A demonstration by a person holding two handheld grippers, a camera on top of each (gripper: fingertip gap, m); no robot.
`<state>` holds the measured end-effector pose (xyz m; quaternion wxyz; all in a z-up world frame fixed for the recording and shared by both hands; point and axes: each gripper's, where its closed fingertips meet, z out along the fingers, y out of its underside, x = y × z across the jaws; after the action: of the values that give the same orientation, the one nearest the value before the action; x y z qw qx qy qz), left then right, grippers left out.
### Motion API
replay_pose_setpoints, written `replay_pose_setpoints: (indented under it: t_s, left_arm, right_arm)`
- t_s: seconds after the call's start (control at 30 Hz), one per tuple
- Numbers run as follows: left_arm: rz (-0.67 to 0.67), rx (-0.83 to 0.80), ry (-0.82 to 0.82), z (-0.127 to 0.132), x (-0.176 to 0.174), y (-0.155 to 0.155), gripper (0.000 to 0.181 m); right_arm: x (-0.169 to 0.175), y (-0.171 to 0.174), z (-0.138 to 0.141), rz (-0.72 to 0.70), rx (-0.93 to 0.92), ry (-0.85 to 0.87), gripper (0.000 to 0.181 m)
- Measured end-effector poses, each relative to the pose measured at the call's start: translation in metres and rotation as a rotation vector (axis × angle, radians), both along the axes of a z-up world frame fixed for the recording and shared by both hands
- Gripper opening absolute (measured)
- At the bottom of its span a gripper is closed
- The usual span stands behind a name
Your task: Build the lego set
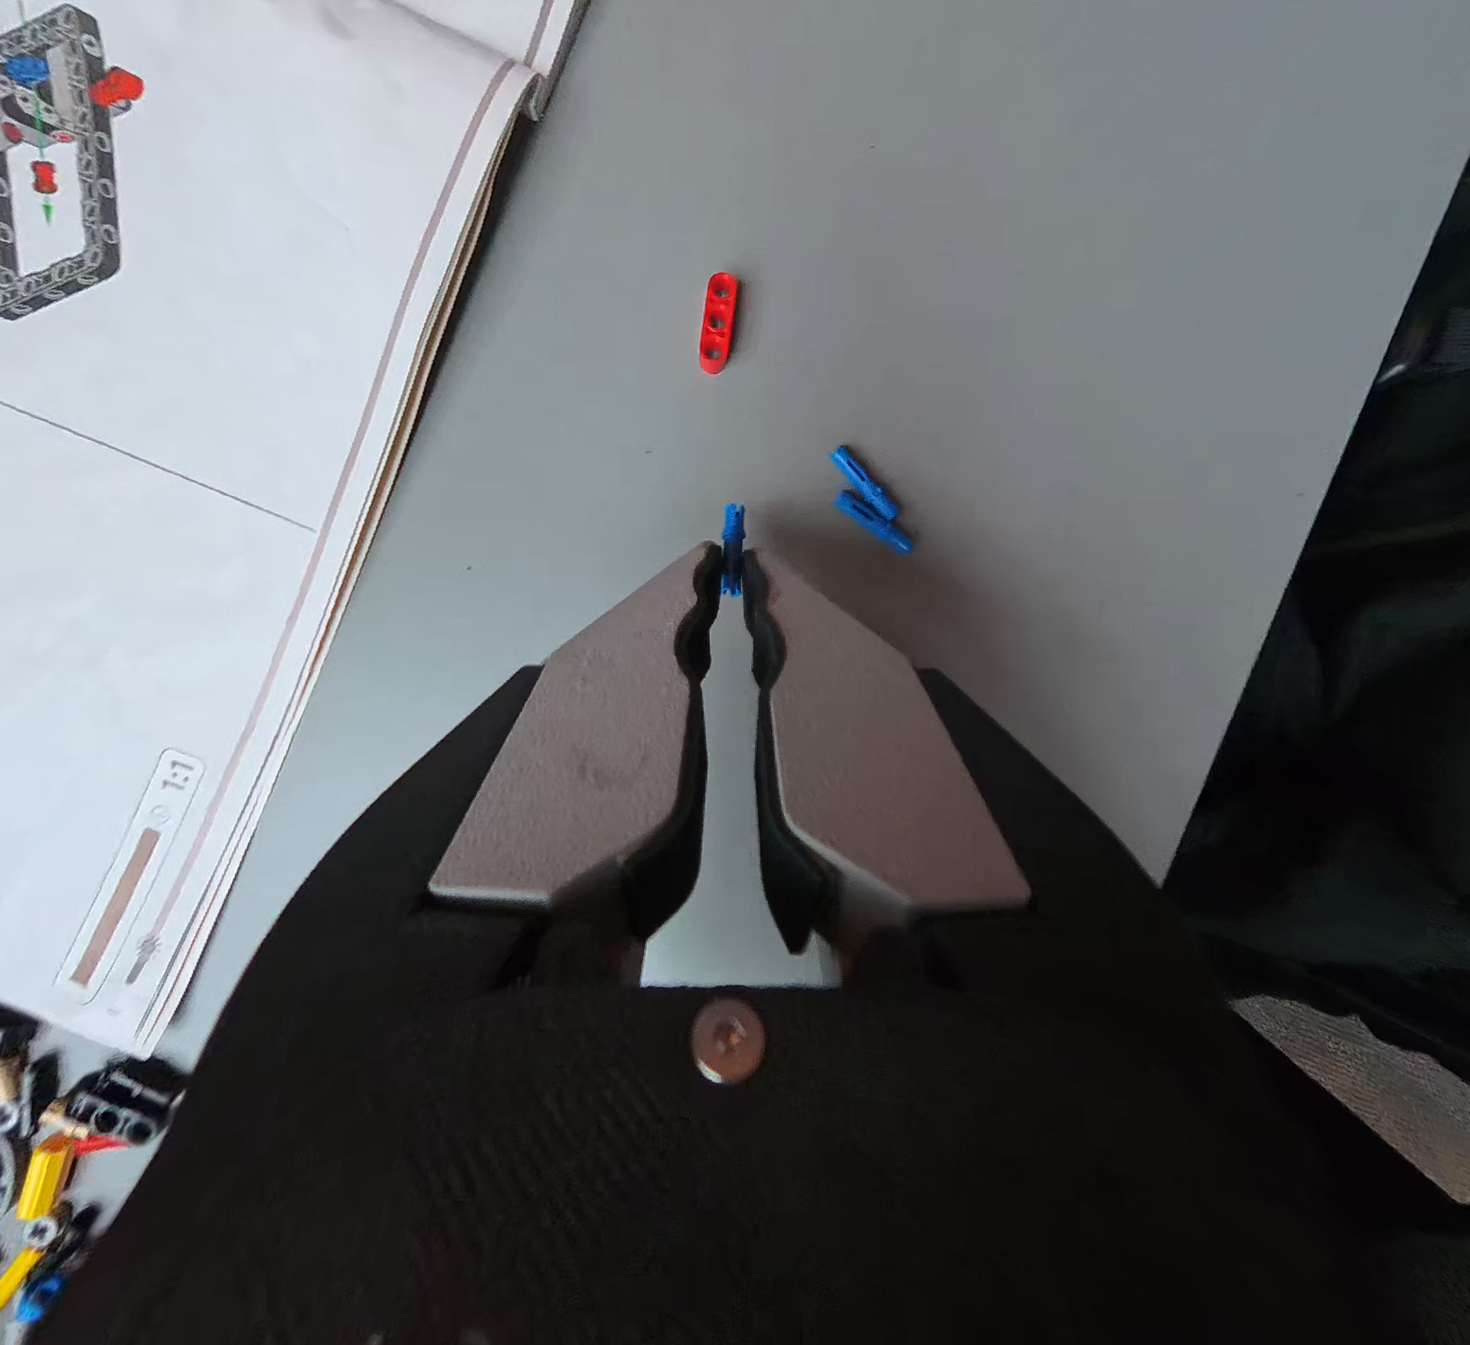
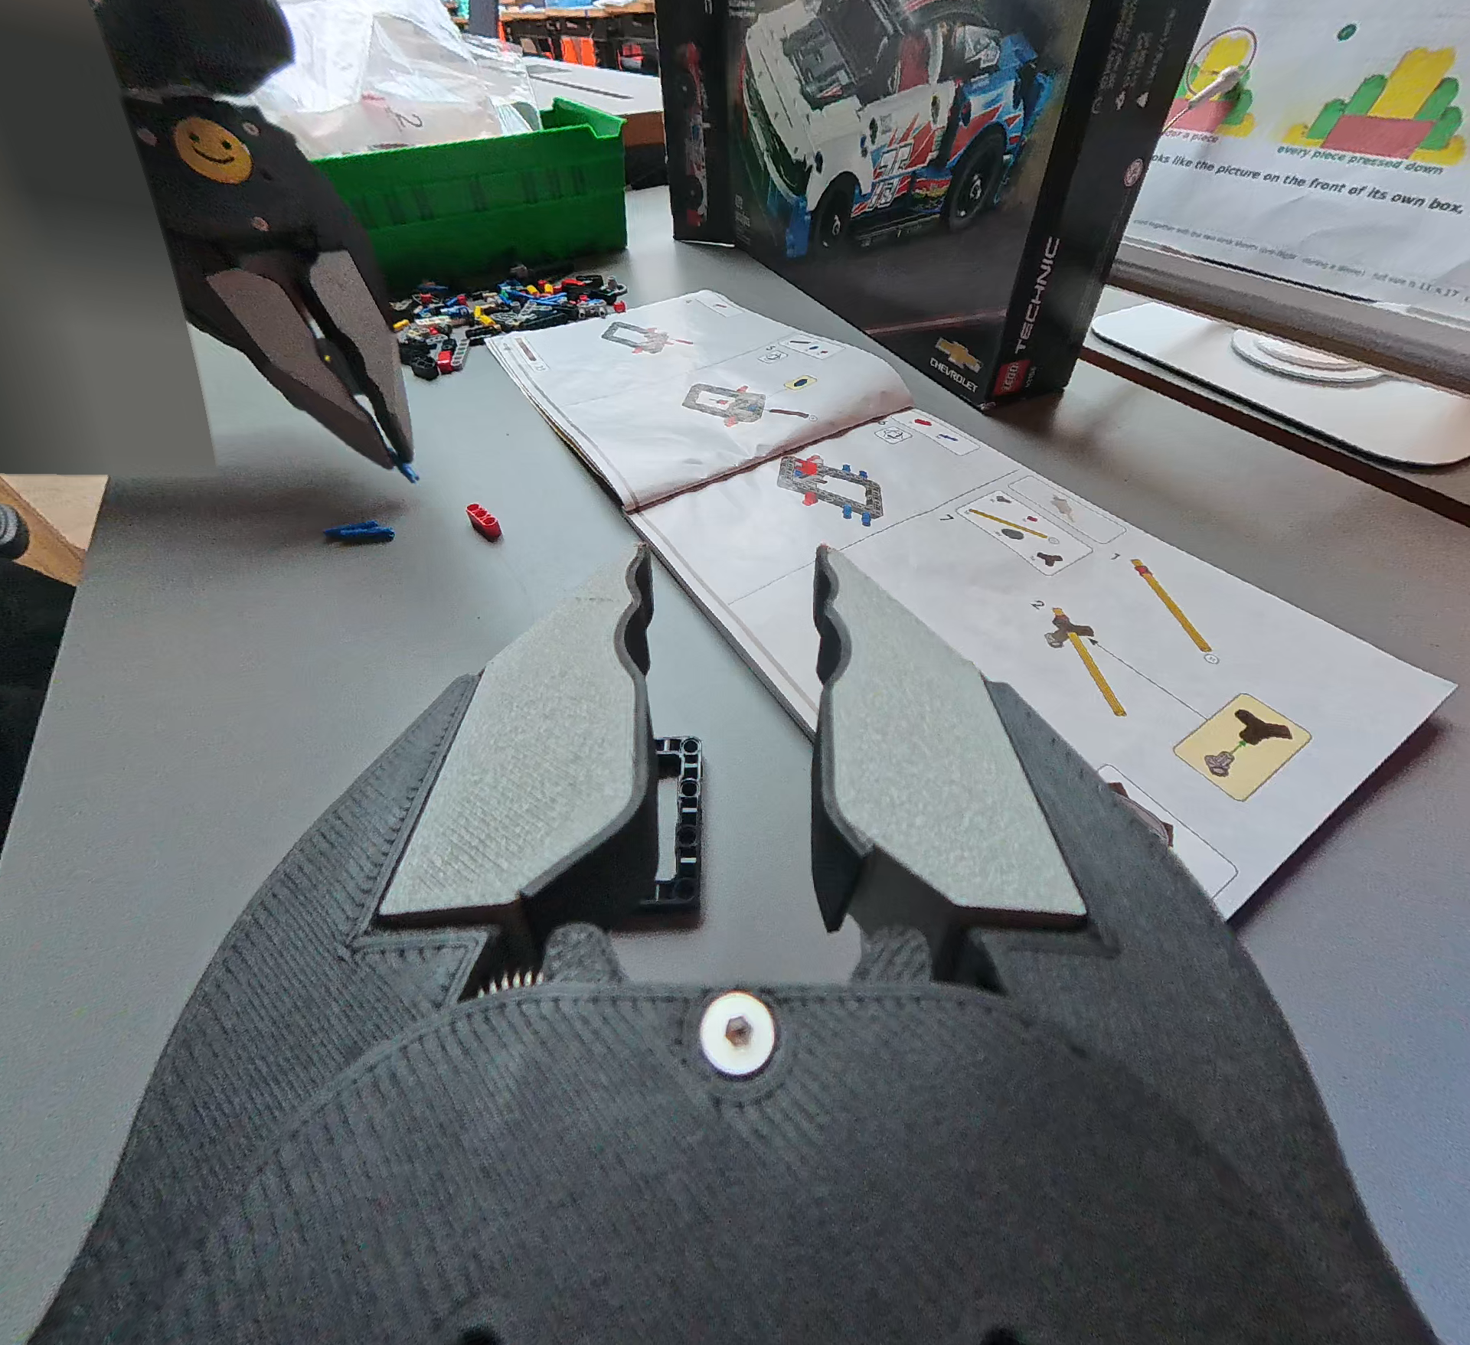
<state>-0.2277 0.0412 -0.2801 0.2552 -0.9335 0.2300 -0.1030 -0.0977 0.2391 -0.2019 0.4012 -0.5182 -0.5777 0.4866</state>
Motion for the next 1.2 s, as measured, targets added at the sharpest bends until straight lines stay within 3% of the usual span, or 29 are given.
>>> replay_pose_setpoints:
  t_s: [0.23, 0.33, 0.47, 0.6, 0.77, 1.0, 1.1, 1.2]
  left_arm:
    - [-0.017, -0.003, -0.071, -0.005, 0.021, -0.003, 0.011]
    - [0.021, -0.001, -0.047, 0.000, 0.007, -0.009, 0.013]
    - [0.166, 0.044, 0.060, 0.021, -0.052, -0.023, 0.007]
    - [0.394, 0.023, 0.316, 0.040, -0.165, -0.045, 0.006]
    - [0.553, -0.052, 0.342, 0.043, -0.248, -0.050, 0.006]
    - [0.387, -0.294, 0.341, 0.005, -0.253, -0.053, 0.000]
    - [0.371, -0.326, 0.415, 0.003, -0.266, -0.052, 0.004]
    - [0.400, -0.317, 0.380, 0.006, -0.271, -0.047, 0.009]
  right_arm:
    - [0.003, -0.001, 0.006, -0.002, 0.012, 0.023, 0.036]
    - [0.003, -0.001, 0.007, 0.001, 0.011, 0.023, 0.036]
    - [0.004, -0.003, 0.007, 0.006, 0.008, 0.026, 0.035]
    - [0.002, -0.004, 0.005, 0.014, 0.006, 0.018, 0.035]
    - [-0.001, -0.002, -0.002, 0.006, 0.010, -0.009, 0.034]
    - [-0.002, 0.001, -0.006, -0.002, -0.015, -0.018, 0.034]
    - [-0.002, 0.000, -0.006, -0.001, -0.008, -0.020, 0.033]
    - [-0.001, 0.000, -0.005, 0.003, -0.009, -0.016, 0.033]
